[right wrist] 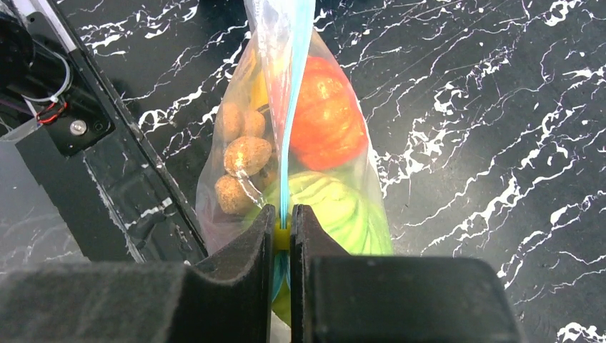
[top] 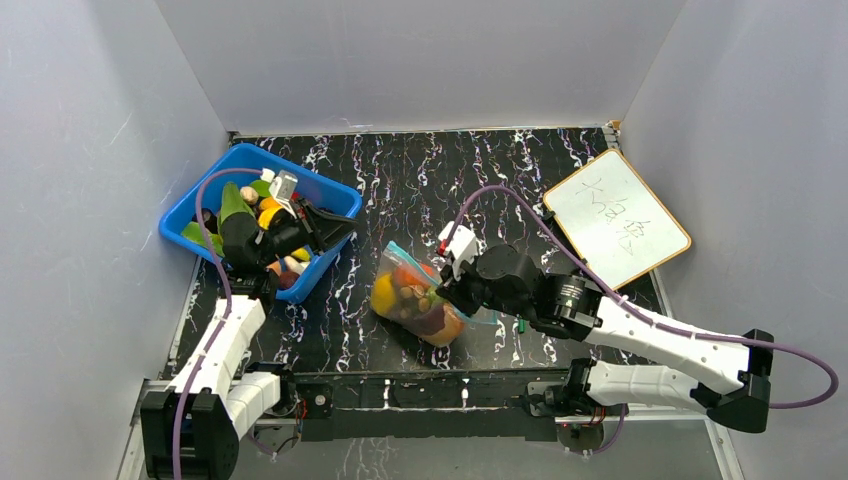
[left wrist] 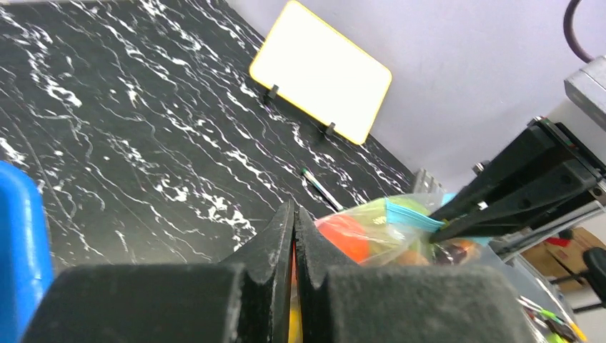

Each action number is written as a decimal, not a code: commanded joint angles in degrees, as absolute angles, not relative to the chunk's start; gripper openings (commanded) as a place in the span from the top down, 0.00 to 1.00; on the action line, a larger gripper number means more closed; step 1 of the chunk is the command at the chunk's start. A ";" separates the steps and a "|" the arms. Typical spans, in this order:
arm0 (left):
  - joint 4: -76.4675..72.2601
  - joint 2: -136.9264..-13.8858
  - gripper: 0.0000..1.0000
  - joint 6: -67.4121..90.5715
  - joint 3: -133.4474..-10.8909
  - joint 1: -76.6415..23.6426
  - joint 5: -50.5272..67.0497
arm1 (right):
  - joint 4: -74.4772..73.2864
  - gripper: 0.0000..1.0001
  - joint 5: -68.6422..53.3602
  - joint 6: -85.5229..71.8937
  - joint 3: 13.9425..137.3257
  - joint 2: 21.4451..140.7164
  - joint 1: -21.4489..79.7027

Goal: Place the food in the zip-top bag and seal the zipper
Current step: Zip the zipper food storage bag at the center of the board.

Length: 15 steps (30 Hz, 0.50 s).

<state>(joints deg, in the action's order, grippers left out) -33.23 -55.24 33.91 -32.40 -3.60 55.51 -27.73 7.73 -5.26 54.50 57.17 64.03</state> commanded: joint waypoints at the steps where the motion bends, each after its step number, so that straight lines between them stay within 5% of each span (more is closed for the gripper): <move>1: -42.62 -53.82 1.00 32.23 -33.78 -3.01 58.01 | -31.03 1.00 7.55 -5.10 57.81 56.41 64.16; 3: -46.54 -52.26 0.99 30.32 -33.08 -2.99 63.08 | -30.75 1.00 7.33 -3.65 60.26 57.79 64.16; 6: -43.17 -49.60 0.59 25.77 -34.96 -3.41 69.05 | -30.79 1.00 6.42 -1.58 64.55 60.69 64.16; 15: -9.92 -50.63 0.35 -2.01 -46.07 -13.18 77.15 | -29.07 1.00 0.93 4.39 73.29 68.54 64.11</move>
